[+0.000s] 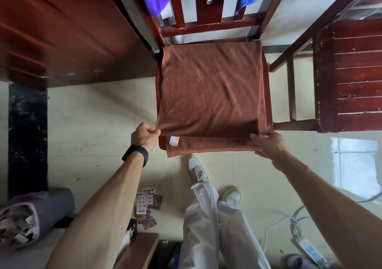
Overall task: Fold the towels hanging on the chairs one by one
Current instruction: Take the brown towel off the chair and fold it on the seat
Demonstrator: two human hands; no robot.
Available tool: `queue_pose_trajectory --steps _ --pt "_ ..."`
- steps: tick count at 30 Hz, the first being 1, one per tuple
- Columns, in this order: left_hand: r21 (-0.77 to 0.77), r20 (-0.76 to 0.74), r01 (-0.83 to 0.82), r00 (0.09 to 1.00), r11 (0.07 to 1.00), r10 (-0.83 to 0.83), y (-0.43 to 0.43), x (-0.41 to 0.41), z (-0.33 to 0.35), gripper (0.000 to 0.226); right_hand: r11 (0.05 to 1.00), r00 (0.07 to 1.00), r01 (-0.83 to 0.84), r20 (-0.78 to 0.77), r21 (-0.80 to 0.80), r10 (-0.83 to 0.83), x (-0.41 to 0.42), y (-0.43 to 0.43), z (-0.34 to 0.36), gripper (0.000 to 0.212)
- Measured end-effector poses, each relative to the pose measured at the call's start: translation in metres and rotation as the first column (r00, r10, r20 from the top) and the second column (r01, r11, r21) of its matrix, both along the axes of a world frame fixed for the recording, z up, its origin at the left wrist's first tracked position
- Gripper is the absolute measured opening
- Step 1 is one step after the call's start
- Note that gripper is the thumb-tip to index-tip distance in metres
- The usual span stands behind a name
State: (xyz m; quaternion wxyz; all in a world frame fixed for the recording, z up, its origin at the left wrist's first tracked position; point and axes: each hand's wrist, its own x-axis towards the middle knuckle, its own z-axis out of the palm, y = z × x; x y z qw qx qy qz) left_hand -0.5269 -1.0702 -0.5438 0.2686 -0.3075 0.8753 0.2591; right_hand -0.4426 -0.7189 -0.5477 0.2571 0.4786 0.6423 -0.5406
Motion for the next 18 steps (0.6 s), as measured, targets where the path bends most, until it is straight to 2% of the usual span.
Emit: queue_pose_trajectory --steps 2,4,5,6,9,11,14,16,18 --pt "0.148 -0.024 -0.161 0.986 0.976 0.167 0.002 0.002 0.009 0.011 0.997 0.996 0.073 -0.045 -0.036 -0.074 -0.002 0.001 0.011 0.020" --pt "0.382 0.141 -0.361 0.932 0.850 0.333 0.005 0.012 0.027 0.006 0.991 0.988 0.125 -0.089 -0.049 -0.129 0.001 0.003 0.023 0.013" --pt "0.443 0.238 -0.441 0.897 0.781 0.371 0.005 0.018 0.036 0.005 0.989 0.985 0.138 -0.097 -0.046 -0.142 0.004 0.005 0.028 0.014" --pt "0.466 0.286 -0.472 0.881 0.749 0.377 0.003 0.026 0.039 0.004 0.989 0.985 0.142 -0.098 -0.036 -0.145 0.010 0.007 0.031 0.015" --pt "0.461 0.288 -0.484 0.874 0.744 0.391 -0.001 0.052 0.035 0.004 0.992 0.990 0.122 -0.071 0.019 -0.121 0.033 0.013 0.025 0.011" --pt "0.422 0.308 -0.496 0.866 0.759 0.395 0.000 0.069 0.021 0.011 0.994 0.997 0.070 -0.019 0.080 -0.068 0.046 0.015 0.014 0.008" --pt "0.382 0.286 -0.468 0.880 0.797 0.379 0.006 0.083 0.001 0.005 0.988 0.997 -0.044 0.070 0.149 0.034 0.060 0.017 -0.013 0.008" --pt "0.378 0.234 -0.462 0.886 0.802 0.400 0.009 0.084 -0.012 0.014 0.983 0.992 -0.088 0.104 0.162 0.072 0.063 0.017 -0.031 0.012" --pt "0.403 0.216 -0.469 0.883 0.786 0.416 0.011 0.082 -0.021 0.026 0.988 0.996 -0.057 0.079 0.145 0.046 0.060 0.014 -0.039 0.017"
